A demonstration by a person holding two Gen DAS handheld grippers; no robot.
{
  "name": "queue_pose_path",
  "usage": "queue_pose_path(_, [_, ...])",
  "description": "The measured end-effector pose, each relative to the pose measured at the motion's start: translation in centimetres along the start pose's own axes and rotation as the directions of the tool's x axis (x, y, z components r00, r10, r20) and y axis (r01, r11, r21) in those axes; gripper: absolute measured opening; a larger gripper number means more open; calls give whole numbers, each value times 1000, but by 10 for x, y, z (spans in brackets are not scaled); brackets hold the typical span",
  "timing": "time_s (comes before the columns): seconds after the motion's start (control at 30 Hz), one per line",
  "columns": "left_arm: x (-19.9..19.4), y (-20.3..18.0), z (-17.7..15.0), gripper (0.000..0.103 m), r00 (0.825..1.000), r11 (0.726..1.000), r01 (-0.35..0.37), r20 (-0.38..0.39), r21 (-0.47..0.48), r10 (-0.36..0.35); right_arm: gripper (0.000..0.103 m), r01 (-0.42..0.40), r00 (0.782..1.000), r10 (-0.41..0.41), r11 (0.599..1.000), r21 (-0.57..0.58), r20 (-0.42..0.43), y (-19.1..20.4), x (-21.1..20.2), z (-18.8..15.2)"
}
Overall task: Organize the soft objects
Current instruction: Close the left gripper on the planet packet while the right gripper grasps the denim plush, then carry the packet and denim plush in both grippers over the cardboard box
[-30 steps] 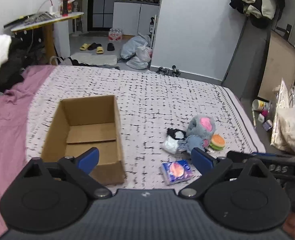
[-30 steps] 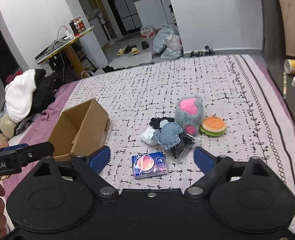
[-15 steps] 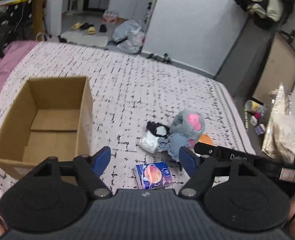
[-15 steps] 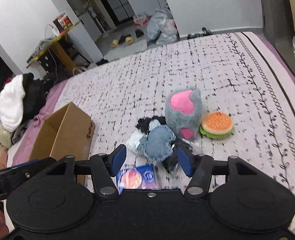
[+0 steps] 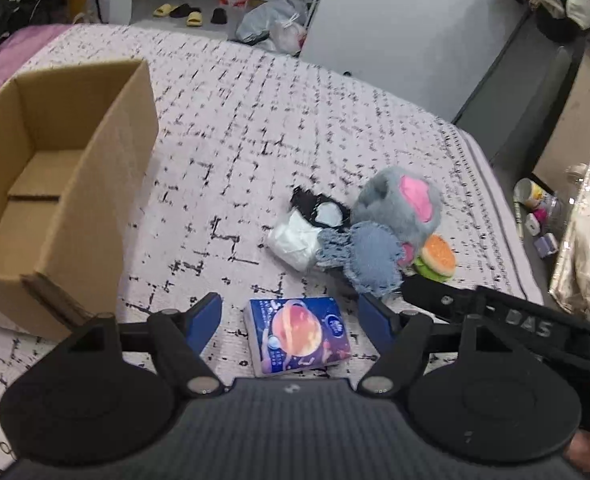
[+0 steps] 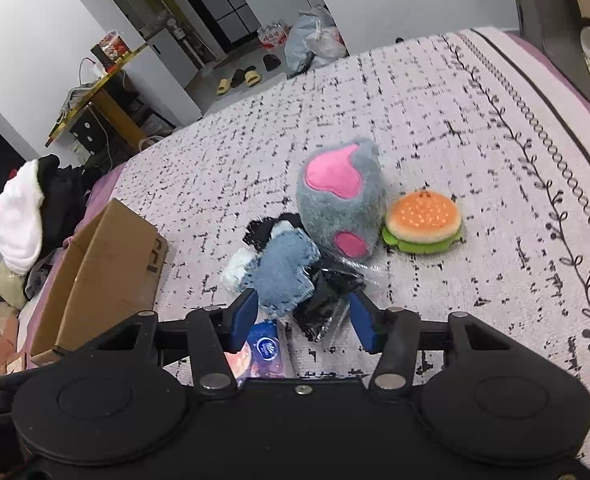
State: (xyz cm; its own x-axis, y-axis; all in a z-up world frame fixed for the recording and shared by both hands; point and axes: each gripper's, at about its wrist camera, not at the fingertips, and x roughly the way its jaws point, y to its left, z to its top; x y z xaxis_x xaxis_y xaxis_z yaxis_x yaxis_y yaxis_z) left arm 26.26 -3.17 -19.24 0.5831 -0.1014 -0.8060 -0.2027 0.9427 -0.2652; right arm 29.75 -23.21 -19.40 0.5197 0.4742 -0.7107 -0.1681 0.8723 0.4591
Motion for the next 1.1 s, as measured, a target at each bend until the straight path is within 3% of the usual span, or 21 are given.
queue_pose_path(0.33, [39, 6, -8, 74, 997, 998, -10, -78, -54, 6, 50, -46, 999, 47, 998, 44, -11, -9, 16, 3])
queue_pose_path(0.5, [48, 5, -10, 74, 997, 998, -20, -73, -53, 16, 50, -52, 999, 53, 998, 46, -7, -8, 25, 5])
queue_pose_path(0.63, [49, 2, -9, 46, 997, 999, -21, -69, -32, 19, 50, -51, 999, 52, 998, 27, -16, -2, 35, 5])
queue_pose_path(0.77, [46, 5, -5, 33, 998, 998, 2, -68, -55, -5, 50, -28, 999, 28, 1000, 3, -19, 3, 43, 4])
queue_pose_path(0.93, [37, 7, -9, 27, 998, 999, 25, -50, -47, -27, 18, -22, 1000, 22, 1000, -8, 0, 2, 41, 1])
queue_pose_path(1.1, [21, 3, -9, 21, 999, 999, 33, -31, -12, -33, 15, -21, 997, 23, 999, -30, 70, 6, 20, 2])
